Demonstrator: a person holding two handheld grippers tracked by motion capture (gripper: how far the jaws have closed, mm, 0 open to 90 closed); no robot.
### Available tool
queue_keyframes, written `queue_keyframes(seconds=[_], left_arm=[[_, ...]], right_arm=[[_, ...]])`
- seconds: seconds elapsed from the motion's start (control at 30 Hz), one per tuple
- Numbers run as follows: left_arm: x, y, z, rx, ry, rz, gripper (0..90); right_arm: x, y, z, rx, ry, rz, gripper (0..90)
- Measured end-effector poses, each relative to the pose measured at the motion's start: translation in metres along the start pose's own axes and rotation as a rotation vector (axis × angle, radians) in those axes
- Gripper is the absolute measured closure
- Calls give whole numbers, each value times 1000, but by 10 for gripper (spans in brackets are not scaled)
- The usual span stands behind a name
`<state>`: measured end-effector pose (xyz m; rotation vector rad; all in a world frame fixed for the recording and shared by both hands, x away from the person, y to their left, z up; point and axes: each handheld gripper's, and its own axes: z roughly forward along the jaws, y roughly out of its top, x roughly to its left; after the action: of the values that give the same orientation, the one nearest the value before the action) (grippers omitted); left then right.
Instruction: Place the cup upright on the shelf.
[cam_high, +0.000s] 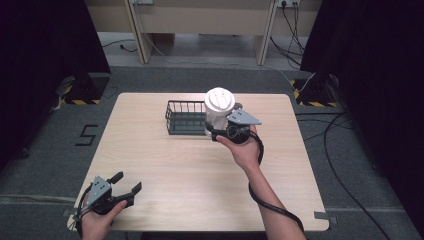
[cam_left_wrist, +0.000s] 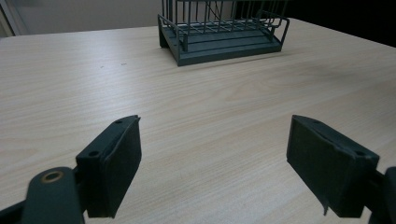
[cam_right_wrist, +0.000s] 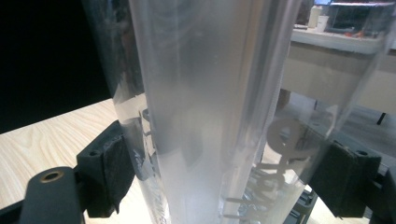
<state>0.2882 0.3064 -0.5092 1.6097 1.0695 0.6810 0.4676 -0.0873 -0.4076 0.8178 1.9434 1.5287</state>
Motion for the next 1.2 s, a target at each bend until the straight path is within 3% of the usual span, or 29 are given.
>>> queue_keyframes(seconds=[1.2], left_arm=[[1,0,0,-3,1,-7,175]], right_arm=[[-10,18,23,5,-23,15,185]])
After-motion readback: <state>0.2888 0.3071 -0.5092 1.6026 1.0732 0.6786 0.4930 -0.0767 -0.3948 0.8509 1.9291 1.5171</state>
